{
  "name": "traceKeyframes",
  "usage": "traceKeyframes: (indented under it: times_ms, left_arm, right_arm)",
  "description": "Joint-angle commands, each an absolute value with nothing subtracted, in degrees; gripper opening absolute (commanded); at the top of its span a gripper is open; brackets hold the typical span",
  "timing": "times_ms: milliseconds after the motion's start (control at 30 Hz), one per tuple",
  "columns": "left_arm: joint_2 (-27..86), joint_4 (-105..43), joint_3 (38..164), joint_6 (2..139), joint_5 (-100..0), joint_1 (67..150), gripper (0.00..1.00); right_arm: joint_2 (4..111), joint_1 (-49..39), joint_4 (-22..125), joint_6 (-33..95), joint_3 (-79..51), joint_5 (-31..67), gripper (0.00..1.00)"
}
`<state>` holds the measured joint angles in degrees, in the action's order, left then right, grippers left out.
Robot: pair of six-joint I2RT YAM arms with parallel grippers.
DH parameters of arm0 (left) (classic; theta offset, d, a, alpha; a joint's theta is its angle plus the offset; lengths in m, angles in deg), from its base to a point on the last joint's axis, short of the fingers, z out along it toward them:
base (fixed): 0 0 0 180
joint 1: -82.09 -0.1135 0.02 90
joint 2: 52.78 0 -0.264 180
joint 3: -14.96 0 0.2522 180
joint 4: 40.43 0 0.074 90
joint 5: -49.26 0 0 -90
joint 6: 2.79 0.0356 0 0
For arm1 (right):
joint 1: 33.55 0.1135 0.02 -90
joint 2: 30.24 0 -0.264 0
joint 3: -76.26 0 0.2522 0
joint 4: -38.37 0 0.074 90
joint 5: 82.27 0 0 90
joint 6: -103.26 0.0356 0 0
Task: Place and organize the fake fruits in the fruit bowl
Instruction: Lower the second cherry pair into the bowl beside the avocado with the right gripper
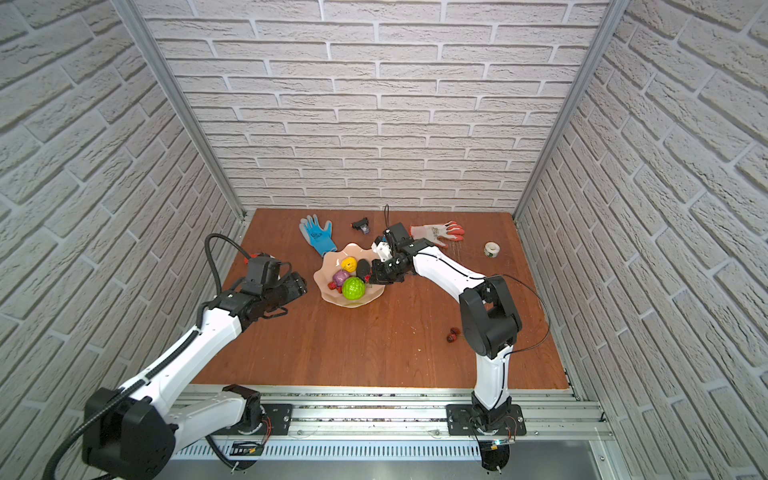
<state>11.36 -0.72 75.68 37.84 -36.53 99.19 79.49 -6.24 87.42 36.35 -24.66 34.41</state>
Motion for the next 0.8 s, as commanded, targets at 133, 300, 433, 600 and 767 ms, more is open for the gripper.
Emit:
traceKeyframes:
  times_ms: [133,300,433,600,767]
  left_arm:
    - [10.9,-0.8,75.1,37.6,-36.2,98.8,0.78]
    - [10.9,-0.8,75.1,37.6,-36.3,98.6,0.78]
    - [10.9,-0.8,75.1,37.7,-36.3,98.4,0.78]
    - [11.9,-1.1,75.3,37.8,-36.8,98.1,0.78]
    - [12.3,-1.7,75.6,38.0,-37.1,98.1,0.78]
  right_arm:
    - [80.9,-5.7,87.0,34.1,-25.2,32.4,0.06]
    - [82.1,-5.7,87.7,33.7,-26.0,31.4,0.06]
    - [82.7,-5.6,87.8,33.3,-26.0,31.2,0.06]
    - [85.7,-5.7,89.0,32.7,-27.4,32.2,0.05]
    - [86.5,-5.7,90.3,32.2,-28.9,31.9,0.06]
